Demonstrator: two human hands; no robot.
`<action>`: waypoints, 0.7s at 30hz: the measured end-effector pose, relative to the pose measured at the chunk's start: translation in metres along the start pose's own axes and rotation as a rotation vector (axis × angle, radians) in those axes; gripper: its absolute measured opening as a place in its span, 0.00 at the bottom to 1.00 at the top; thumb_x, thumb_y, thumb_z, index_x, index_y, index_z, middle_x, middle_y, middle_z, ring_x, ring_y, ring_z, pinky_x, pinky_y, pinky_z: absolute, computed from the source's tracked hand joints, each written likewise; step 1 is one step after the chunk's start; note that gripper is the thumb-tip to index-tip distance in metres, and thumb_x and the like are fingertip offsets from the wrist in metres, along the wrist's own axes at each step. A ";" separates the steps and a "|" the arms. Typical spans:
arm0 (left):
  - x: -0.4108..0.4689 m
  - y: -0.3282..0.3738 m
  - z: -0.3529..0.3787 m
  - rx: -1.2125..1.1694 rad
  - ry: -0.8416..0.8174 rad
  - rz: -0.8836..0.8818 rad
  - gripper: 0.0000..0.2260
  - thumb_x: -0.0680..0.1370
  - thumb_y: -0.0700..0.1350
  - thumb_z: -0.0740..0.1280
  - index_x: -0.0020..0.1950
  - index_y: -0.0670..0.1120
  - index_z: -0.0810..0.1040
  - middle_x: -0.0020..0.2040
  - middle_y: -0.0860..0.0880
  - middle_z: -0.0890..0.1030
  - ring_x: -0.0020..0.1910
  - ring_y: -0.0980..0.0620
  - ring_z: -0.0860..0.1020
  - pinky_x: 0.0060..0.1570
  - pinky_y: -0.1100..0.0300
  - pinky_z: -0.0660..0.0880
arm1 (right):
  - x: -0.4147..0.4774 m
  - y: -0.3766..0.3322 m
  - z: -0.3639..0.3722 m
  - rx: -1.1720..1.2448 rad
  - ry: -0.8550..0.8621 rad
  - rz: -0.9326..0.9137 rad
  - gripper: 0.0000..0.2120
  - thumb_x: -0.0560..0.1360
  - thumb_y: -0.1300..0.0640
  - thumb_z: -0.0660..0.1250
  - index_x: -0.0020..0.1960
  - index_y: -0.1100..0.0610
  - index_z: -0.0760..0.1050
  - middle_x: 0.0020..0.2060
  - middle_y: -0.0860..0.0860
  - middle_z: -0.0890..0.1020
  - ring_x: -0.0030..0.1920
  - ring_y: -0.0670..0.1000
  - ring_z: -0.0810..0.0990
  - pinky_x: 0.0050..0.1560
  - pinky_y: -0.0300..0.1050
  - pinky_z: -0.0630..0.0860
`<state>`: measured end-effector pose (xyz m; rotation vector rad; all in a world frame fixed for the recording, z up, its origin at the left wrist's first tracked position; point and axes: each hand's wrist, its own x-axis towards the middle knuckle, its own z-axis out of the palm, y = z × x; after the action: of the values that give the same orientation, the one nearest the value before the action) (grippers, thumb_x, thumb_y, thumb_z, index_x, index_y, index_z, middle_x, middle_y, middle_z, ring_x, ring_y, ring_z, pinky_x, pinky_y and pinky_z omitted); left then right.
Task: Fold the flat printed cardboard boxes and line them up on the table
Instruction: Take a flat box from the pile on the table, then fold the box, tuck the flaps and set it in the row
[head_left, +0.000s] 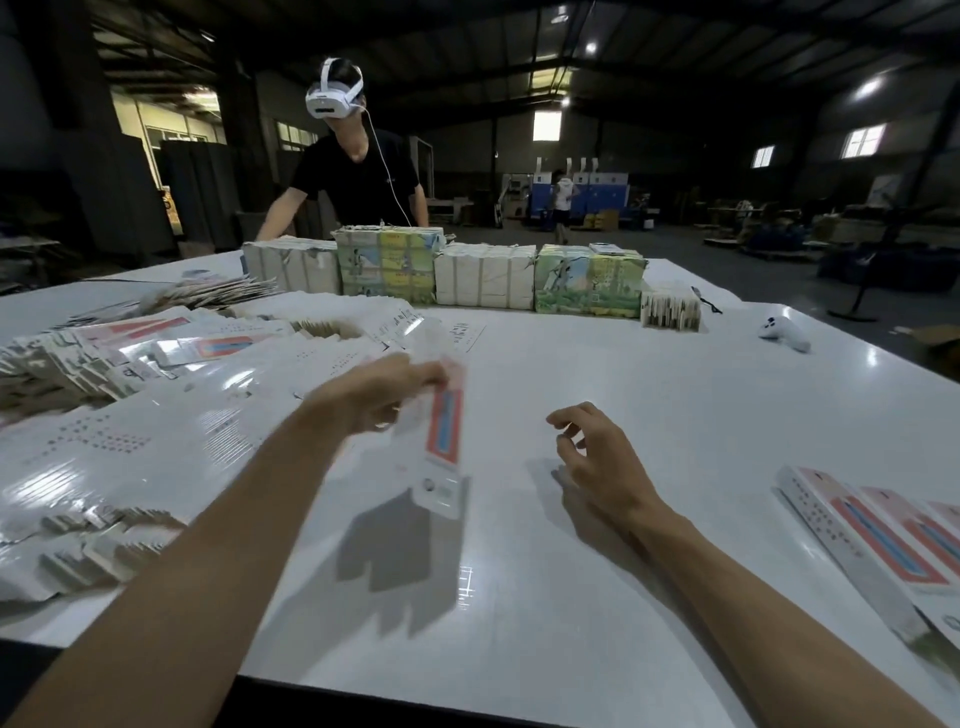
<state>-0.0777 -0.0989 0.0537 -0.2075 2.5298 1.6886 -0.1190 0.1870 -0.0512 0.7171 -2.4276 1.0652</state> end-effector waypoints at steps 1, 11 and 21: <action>0.005 0.000 0.020 -0.172 -0.137 -0.002 0.15 0.84 0.48 0.65 0.64 0.38 0.75 0.50 0.43 0.88 0.46 0.45 0.88 0.43 0.54 0.84 | 0.001 -0.001 0.000 0.043 0.036 0.008 0.12 0.82 0.65 0.64 0.61 0.57 0.80 0.57 0.48 0.81 0.54 0.48 0.80 0.55 0.42 0.78; 0.030 -0.028 0.148 -0.588 -0.320 0.029 0.29 0.79 0.73 0.58 0.65 0.55 0.82 0.56 0.43 0.87 0.53 0.37 0.87 0.45 0.48 0.85 | 0.007 -0.005 -0.011 0.342 0.254 0.105 0.10 0.86 0.55 0.62 0.67 0.52 0.74 0.56 0.51 0.75 0.48 0.48 0.85 0.36 0.38 0.82; 0.029 -0.036 0.145 -0.560 -0.257 0.099 0.29 0.84 0.68 0.51 0.61 0.49 0.82 0.46 0.43 0.88 0.43 0.42 0.88 0.37 0.54 0.84 | 0.009 0.002 -0.022 -0.195 0.160 -0.093 0.17 0.84 0.50 0.65 0.70 0.56 0.78 0.67 0.54 0.73 0.67 0.53 0.72 0.61 0.57 0.79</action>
<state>-0.1004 0.0194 -0.0388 0.0963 1.8706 2.2587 -0.1242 0.2017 -0.0337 0.6462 -2.2980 0.8043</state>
